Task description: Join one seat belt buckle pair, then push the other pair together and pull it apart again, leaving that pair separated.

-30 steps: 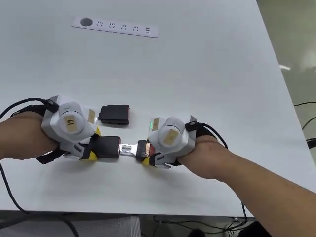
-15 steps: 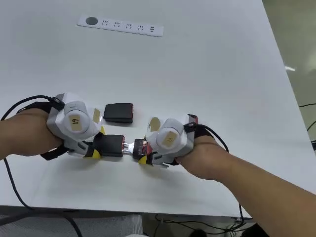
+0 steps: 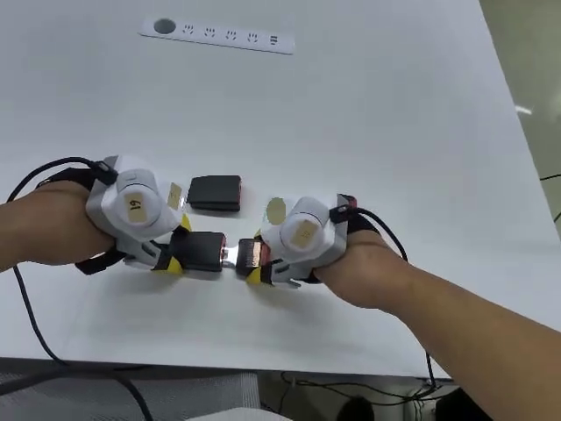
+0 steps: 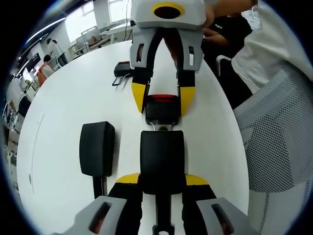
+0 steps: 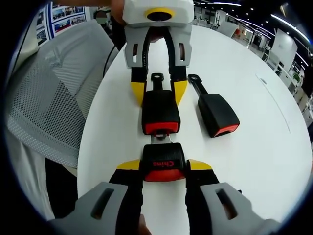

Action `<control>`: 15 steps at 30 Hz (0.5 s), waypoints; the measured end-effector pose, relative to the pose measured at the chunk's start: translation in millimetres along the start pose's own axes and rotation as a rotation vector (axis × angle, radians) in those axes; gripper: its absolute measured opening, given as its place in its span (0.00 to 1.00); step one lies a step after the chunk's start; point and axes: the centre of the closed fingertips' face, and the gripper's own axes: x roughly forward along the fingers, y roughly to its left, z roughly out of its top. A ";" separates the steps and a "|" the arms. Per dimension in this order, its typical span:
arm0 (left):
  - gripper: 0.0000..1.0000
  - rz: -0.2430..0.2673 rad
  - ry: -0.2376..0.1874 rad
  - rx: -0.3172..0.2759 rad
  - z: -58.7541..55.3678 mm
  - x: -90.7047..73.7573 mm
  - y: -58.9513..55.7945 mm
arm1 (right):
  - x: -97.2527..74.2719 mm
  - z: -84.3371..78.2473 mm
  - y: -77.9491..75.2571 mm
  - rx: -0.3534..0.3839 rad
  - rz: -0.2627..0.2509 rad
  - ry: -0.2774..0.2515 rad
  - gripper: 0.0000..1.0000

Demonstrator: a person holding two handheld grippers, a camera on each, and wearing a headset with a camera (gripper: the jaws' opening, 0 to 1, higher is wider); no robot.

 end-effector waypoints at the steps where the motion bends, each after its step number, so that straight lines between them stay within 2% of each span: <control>1: 0.30 0.000 0.001 0.002 0.0 0.3 0.5 | -0.2 -0.2 0.2 0.002 0.002 -0.001 0.31; 11: 0.30 0.003 0.002 -0.006 -1.9 0.6 2.0 | 6.0 7.9 -0.7 0.006 0.014 -0.017 0.30; 14: 0.29 0.001 0.001 -0.007 -2.2 0.7 2.3 | 9.4 10.5 0.1 0.007 0.011 -0.016 0.30; 15: 0.29 0.003 0.015 -0.003 -5.0 -0.7 2.5 | 10.3 11.1 -2.5 0.016 -0.006 -0.011 0.30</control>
